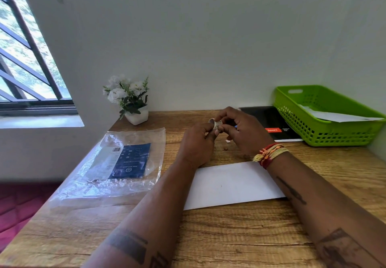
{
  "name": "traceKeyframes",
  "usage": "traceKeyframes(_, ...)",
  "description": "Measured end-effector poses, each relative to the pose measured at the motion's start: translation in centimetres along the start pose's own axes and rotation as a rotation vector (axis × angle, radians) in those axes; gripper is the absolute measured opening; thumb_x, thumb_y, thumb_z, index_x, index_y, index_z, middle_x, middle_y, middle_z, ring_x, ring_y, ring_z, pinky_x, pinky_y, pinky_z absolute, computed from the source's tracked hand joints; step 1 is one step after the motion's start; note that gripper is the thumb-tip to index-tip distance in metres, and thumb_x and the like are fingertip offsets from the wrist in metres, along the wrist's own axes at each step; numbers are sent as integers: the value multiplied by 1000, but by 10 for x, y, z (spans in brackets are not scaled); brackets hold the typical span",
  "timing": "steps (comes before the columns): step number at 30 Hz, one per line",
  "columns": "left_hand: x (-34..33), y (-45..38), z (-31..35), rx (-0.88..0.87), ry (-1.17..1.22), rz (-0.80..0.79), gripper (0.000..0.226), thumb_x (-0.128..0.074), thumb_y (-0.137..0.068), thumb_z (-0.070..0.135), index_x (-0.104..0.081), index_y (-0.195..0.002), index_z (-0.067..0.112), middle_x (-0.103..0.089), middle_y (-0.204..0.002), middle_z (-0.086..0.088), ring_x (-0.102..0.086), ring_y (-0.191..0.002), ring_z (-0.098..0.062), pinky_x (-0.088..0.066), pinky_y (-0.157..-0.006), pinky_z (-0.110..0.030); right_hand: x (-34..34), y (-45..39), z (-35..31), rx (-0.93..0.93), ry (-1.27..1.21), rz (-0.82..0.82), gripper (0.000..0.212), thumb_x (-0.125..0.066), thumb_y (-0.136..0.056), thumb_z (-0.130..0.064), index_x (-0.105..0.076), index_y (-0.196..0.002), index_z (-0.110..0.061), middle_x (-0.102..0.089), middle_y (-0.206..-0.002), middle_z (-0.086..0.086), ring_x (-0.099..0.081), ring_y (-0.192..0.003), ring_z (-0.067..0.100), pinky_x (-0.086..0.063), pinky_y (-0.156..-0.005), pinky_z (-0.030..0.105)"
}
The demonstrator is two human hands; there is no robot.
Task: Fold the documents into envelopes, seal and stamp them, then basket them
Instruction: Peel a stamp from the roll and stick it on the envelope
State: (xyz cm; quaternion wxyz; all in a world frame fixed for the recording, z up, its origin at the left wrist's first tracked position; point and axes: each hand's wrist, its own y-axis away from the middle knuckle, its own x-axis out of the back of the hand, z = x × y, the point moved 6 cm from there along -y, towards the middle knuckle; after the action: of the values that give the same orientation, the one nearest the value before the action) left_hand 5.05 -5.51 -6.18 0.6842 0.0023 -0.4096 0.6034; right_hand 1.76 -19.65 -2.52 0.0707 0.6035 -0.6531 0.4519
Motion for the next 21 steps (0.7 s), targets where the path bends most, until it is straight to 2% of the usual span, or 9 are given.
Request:
traceKeyframes(3, 0, 0, -1, 13, -3, -13, 16, -61, -102, 27, -75, -103, 19, -69, -78, 3, -66, -75, -21, -53, -69, -37, 0, 0, 1, 0, 11, 13, 14, -66, -94, -14, -63, -98, -28, -70, -84, -6, -68, -72, 17, -59, -68, 45)
traceKeyframes(5, 0, 0, -1, 38, 13, -20, 19, -60, -103, 29, -76, -109, 21, -71, -81, 2, -68, -79, -21, -52, -71, -36, 3, 0, 0, 16, 28, 34, 14, -67, -94, -16, -62, -96, -29, -71, -85, -8, -67, -72, 11, -60, -68, 41)
traceKeyframes(7, 1, 1, 0, 47, 33, -17, 22, -60, -104, 31, -76, -116, 23, -73, -87, 2, -69, -82, -19, -52, -74, -32, 6, -1, 1, 19, 45, 58, 18, -69, -94, -17, -61, -105, -29, -70, -88, -8, -66, -76, 5, -58, -69, 32)
traceKeyframes(9, 1, 2, 2, 49, 40, -28, 22, -60, -104, 30, -77, -115, 23, -69, -79, 9, -65, -78, -15, -50, -72, -30, 10, -2, 2, 26, 64, 84, 29, -71, -92, -18, -63, -117, -29, -69, -92, -8, -66, -83, 4, -56, -75, 26)
traceKeyframes(11, 1, 2, 3, 53, 35, -39, 20, -61, -103, 30, -78, -112, 24, -64, -72, 13, -61, -73, -13, -47, -68, -30, 13, -3, 4, 39, 79, 94, 30, -74, -90, -19, -68, -118, -28, -69, -96, -8, -67, -89, 6, -57, -81, 28)
traceKeyframes(14, -1, 2, 3, 45, 11, -57, 18, -62, -102, 30, -79, -107, 24, -71, -82, 7, -61, -74, -11, -46, -67, -29, 14, -3, 6, 63, 114, 85, 20, -76, -89, -21, -75, -107, -28, -69, -96, -9, -65, -90, 4, -56, -82, 29)
traceKeyframes(18, -4, 2, 4, 45, 19, -91, 16, -64, -101, 26, -80, -104, 26, -76, -96, 10, -58, -76, 6, -36, -63, -9, 15, -4, 4, 101, 155, 50, 10, -75, -88, -22, -78, -96, -28, -70, -91, -12, -64, -88, 5, -53, -78, 30)
traceKeyframes(19, -4, 2, 4, 47, 26, -96, 16, -65, -101, 25, -80, -104, 27, -77, -97, 11, -60, -79, 3, -38, -66, -10, 14, -4, 3, 109, 165, 36, 10, -75, -89, -21, -78, -96, -27, -70, -91, -12, -64, -88, 4, -53, -78, 26)
traceKeyframes(21, -6, 2, 3, 50, 29, -113, 16, -65, -100, 26, -80, -102, 27, -77, -97, 8, -64, -85, -7, -47, -72, -23, 13, -4, 1, 129, 190, 20, 9, -73, -90, -20, -77, -97, -25, -69, -90, -15, -63, -86, 2, -49, -75, 17)
